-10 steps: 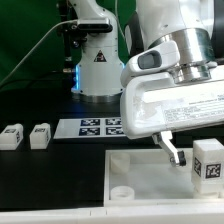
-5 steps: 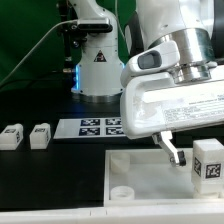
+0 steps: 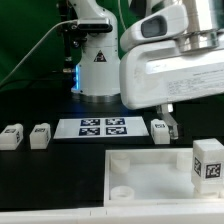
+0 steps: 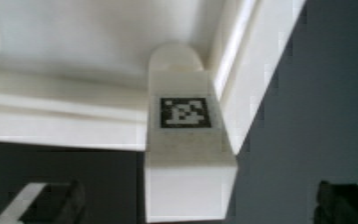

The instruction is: Assemble one leg

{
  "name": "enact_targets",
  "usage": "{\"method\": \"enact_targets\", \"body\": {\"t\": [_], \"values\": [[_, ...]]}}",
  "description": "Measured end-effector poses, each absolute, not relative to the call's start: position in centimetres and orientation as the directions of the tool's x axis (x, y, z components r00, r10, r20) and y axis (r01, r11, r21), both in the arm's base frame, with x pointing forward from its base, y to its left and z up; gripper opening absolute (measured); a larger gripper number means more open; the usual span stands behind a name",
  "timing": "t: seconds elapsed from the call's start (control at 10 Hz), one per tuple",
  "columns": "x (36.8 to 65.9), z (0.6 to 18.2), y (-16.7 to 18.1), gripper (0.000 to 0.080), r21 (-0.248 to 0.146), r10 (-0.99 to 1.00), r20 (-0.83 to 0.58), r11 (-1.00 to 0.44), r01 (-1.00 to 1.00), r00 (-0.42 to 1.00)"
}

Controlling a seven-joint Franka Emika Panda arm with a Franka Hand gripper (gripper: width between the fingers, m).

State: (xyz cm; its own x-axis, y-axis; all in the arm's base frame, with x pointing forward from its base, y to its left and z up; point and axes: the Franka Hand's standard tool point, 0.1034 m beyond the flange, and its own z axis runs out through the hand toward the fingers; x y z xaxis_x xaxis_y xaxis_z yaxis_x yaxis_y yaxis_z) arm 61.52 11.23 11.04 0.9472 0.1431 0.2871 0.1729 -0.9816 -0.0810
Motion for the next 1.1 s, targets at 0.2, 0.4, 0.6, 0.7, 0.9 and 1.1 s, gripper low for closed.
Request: {"method": "enact_targets", "body": {"t": [0.2, 0.4, 0.6, 0.7, 0.9, 1.1], "values": [[62.3, 11.0, 11.4, 0.0649, -0.117, 0.153, 0.073, -0.98, 0.161, 0.986], [61.8, 10.1, 11.4, 0.0649, -0.139, 0.19, -0.155, -0.976, 0.169, 0.97], [62.6, 9.3, 11.3, 0.0649, -0.146, 0.192, -0.185, -0.975, 0.167, 0.964], [62.6, 8.8, 11.2, 0.0649, -0.144, 0.188, -0.174, -0.976, 0.164, 0.967], [62.8, 8.3, 11.9, 0.0649, -0.14, 0.188, -0.15, -0.976, 0.167, 0.971], [63.2, 7.7, 12.1, 0.0649, -0.135, 0.184, -0.106, -0.976, 0.169, 0.977]]}}
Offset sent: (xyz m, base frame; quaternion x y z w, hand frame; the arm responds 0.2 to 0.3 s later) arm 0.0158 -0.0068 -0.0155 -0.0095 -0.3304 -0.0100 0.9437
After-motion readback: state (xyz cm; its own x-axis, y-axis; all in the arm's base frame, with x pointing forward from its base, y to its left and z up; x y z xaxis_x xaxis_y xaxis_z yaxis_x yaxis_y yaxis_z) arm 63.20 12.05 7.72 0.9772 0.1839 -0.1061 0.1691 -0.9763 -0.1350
